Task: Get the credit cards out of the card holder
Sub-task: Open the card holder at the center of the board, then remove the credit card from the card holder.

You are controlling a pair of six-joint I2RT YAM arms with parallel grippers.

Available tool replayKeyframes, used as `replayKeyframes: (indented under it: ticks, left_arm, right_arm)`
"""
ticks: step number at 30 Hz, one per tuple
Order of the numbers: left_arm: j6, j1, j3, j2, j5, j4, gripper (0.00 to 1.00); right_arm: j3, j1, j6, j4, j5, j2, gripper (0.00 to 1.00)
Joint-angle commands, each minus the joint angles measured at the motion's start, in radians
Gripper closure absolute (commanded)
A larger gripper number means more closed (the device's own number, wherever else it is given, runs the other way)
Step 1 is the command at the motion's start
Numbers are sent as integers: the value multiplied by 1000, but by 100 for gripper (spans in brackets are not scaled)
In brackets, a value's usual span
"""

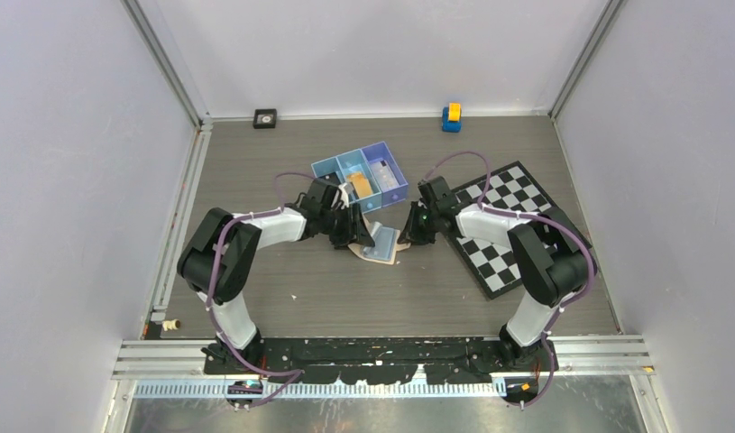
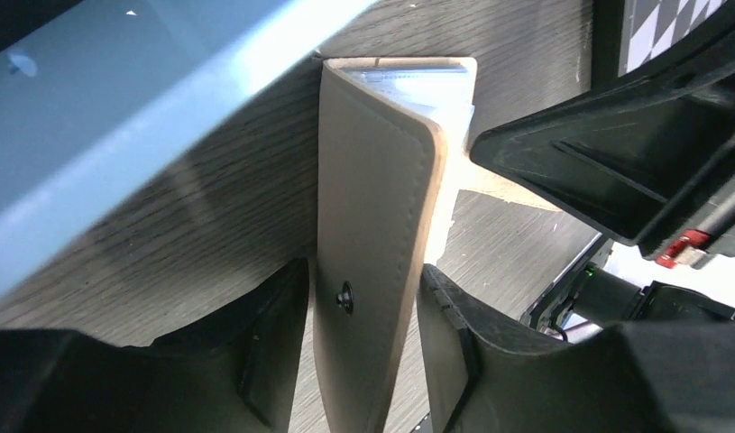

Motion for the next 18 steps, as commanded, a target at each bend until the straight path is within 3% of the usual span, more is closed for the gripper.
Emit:
replayKeyframes:
  ticks: [1, 11, 18]
  left_arm:
    - [-5, -3, 9, 25, 26, 33, 49]
    - [-34, -7, -25, -20, 87, 114, 33]
    - [7, -29, -3, -27, 47, 67, 30]
  right_arm:
    - [2, 3, 2, 67, -46, -40, 97]
    - [-51, 3, 5, 168, -137, -124, 99]
    - [-57, 5, 6, 220, -188, -136, 99]
